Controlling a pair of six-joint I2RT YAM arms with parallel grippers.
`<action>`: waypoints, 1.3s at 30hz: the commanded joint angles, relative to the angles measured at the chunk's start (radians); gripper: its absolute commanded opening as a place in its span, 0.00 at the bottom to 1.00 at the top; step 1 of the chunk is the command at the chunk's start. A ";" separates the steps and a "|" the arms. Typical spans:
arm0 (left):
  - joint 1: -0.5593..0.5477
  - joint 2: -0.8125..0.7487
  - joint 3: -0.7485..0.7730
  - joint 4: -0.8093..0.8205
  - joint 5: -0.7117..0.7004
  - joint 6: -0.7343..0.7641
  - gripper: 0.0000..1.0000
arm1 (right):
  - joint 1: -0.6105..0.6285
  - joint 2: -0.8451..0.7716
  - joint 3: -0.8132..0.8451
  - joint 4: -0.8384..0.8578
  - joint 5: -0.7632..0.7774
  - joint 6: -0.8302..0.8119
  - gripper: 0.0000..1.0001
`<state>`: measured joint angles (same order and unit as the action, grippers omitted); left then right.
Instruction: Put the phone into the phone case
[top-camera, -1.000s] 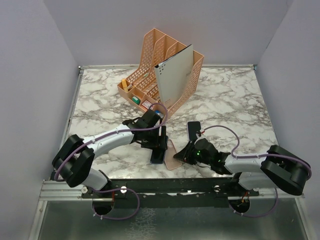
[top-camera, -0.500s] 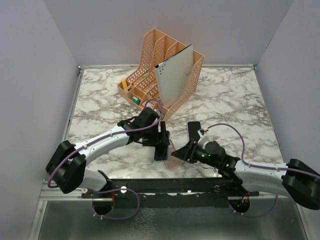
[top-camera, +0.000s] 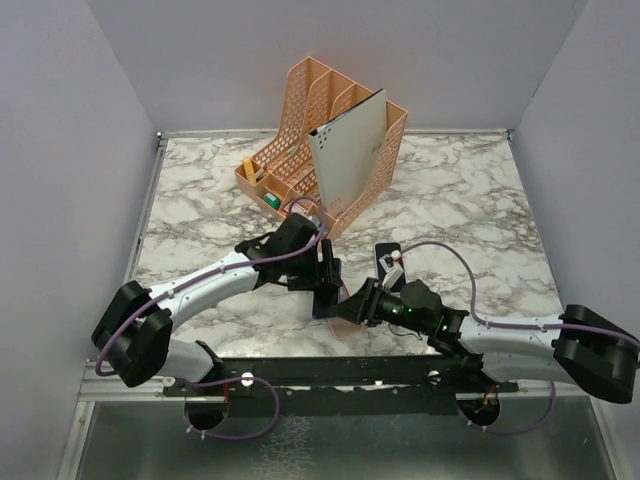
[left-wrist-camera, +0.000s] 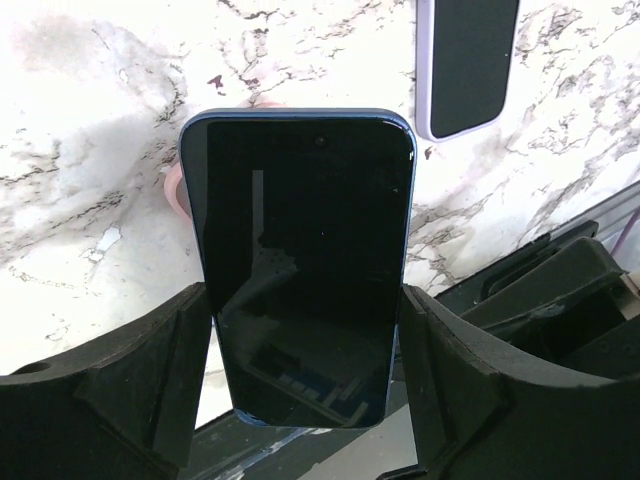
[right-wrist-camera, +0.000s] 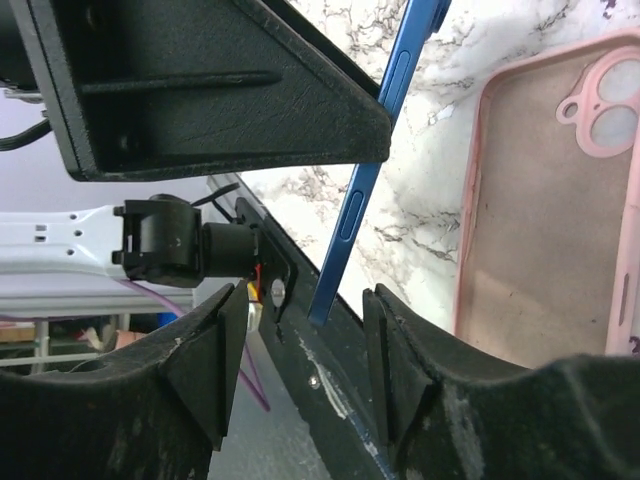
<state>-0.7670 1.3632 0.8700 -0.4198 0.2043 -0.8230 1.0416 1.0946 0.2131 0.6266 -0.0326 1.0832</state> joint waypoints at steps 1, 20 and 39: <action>0.005 -0.041 -0.005 0.062 0.009 -0.032 0.16 | 0.008 0.047 0.055 0.016 0.008 -0.031 0.51; 0.006 -0.090 -0.032 0.079 -0.017 -0.034 0.55 | 0.008 0.033 0.111 -0.207 0.122 -0.047 0.00; 0.129 -0.226 -0.054 0.027 -0.010 0.108 0.98 | 0.008 -0.197 0.229 -0.706 0.073 -0.282 0.00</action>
<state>-0.7124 1.1439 0.8467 -0.3771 0.1673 -0.7311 1.0454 0.9279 0.3546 0.0380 0.0544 0.8986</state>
